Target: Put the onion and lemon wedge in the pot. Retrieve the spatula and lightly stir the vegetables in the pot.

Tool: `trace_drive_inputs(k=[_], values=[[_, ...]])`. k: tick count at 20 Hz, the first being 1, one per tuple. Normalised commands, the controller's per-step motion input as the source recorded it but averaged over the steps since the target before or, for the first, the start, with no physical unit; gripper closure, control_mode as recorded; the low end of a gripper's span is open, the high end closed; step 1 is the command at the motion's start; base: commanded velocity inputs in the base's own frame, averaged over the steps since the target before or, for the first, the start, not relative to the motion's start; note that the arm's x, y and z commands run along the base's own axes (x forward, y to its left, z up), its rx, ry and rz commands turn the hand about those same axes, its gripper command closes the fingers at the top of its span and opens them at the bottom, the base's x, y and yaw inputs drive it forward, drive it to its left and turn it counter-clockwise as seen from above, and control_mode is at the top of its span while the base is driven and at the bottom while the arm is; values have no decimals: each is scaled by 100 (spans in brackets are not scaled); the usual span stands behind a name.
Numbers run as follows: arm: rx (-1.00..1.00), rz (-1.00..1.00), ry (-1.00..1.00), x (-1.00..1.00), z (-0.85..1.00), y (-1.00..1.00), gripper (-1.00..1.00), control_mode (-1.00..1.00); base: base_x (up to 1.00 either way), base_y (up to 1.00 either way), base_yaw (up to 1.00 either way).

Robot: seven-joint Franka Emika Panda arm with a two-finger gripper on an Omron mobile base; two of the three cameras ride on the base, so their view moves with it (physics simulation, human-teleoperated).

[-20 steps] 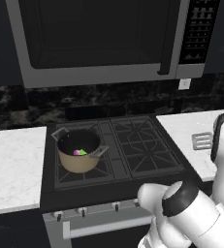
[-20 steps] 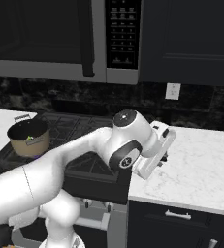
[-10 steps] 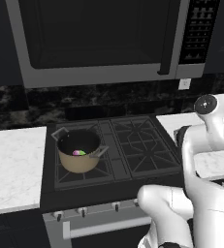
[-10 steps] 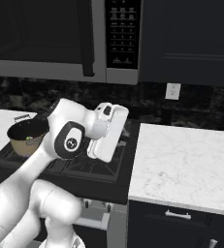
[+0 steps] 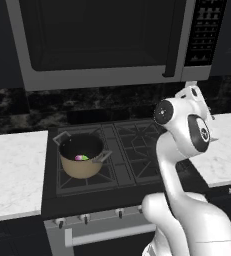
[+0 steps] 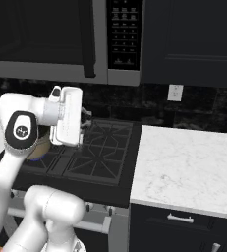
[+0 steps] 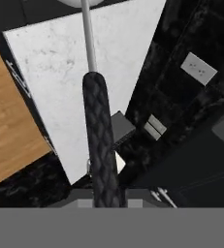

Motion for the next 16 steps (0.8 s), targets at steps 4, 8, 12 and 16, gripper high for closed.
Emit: trace_drive_inputs(k=[4,8,12,16], values=[[-31,21,7,0,25,100,100,-100,0,0,0],[-31,21,0,-4,21,100,100,-100,0,0,0],[-29,21,0,0,47,100,100,-100,0,0,0],[-24,28,8,4,25,100,100,-100,0,0,0]])
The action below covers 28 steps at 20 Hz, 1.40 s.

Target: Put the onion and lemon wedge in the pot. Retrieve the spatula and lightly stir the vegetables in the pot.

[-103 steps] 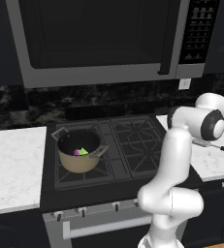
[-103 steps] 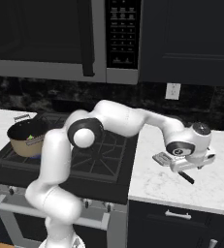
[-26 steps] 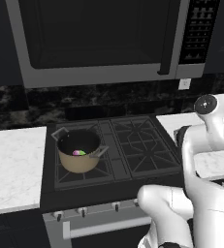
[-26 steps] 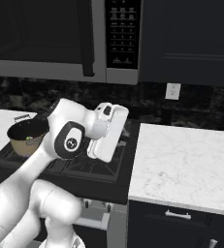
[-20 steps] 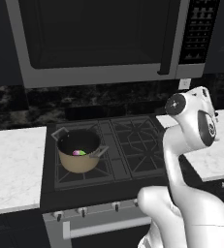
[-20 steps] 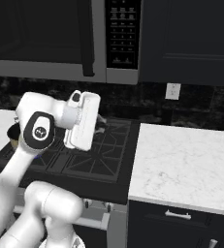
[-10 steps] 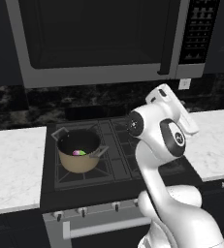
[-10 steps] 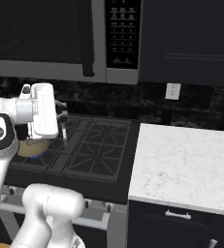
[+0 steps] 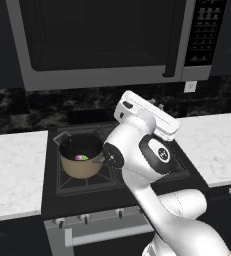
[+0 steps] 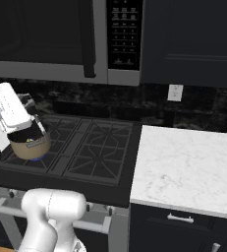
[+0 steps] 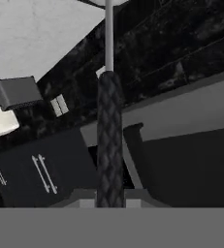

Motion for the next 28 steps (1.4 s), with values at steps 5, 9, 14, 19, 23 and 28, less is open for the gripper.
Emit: trace_drive_inputs(k=[5,9,14,19,23,28], values=[[-21,28,10,18,3,100,100,-100,0,0,0],[-17,21,9,66,-26,100,100,-100,0,0,0],[-23,10,0,70,-14,100,100,-100,0,0,0],[-14,11,2,59,-45,100,100,-100,0,0,0],[-8,6,2,60,-45,70,100,-100,0,0,0],[-7,0,1,56,-50,35,100,-100,0,0,0]])
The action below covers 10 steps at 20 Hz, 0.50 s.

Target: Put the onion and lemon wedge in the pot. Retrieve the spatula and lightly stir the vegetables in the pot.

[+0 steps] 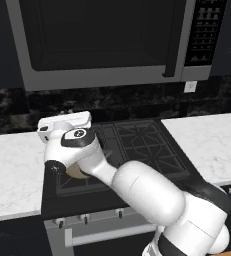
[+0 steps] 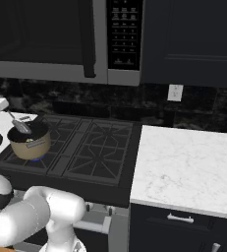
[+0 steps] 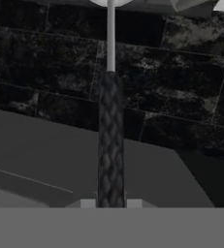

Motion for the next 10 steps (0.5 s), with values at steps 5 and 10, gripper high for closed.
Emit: trace_drive_inputs(k=[5,10], values=[[-3,0,1,37,-59,16,100,-100,0,0,0],[-2,0,0,52,-29,17,100,-100,0,0,0]])
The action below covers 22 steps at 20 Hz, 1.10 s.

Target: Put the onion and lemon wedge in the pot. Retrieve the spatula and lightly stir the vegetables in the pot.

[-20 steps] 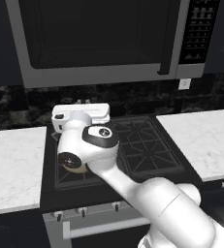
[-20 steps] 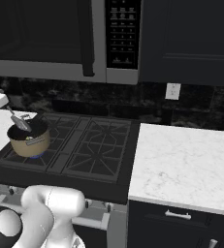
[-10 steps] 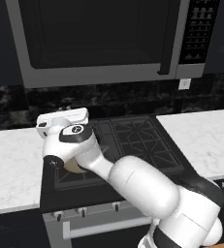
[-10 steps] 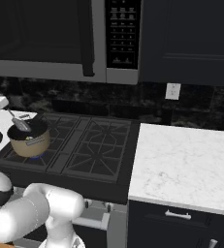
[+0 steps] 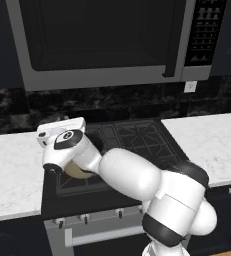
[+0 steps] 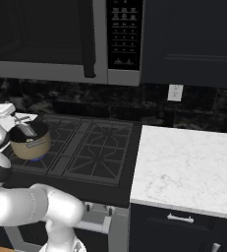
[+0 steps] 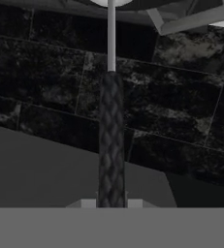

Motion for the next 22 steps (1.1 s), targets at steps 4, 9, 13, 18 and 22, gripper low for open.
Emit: trace_drive_inputs(k=[4,9,13,18,22], values=[[0,0,5,42,-47,17,100,-100,0,0,0],[0,0,6,32,-57,21,100,-100,0,0,0],[0,0,1,19,-39,15,100,-100,0,0,0],[0,0,0,1,-1,14,100,-100,0,0,0],[0,0,-1,-1,38,14,100,-100,0,0,0]])
